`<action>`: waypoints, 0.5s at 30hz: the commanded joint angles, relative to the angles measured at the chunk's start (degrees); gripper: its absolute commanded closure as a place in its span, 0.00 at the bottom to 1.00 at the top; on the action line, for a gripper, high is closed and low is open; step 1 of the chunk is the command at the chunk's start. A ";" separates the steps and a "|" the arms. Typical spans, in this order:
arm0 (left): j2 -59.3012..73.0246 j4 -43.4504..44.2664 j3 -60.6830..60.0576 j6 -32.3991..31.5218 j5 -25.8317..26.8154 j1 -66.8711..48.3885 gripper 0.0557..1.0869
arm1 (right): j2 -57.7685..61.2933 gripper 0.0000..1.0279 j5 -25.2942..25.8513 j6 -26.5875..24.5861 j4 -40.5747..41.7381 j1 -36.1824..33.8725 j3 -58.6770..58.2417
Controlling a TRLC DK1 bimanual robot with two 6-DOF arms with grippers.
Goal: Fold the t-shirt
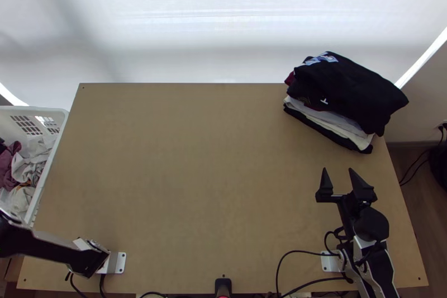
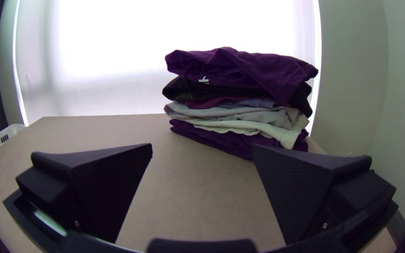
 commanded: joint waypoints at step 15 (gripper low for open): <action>35.14 -9.40 32.90 5.61 7.39 3.57 0.05 | -0.12 0.04 0.44 0.74 0.07 -0.24 -0.63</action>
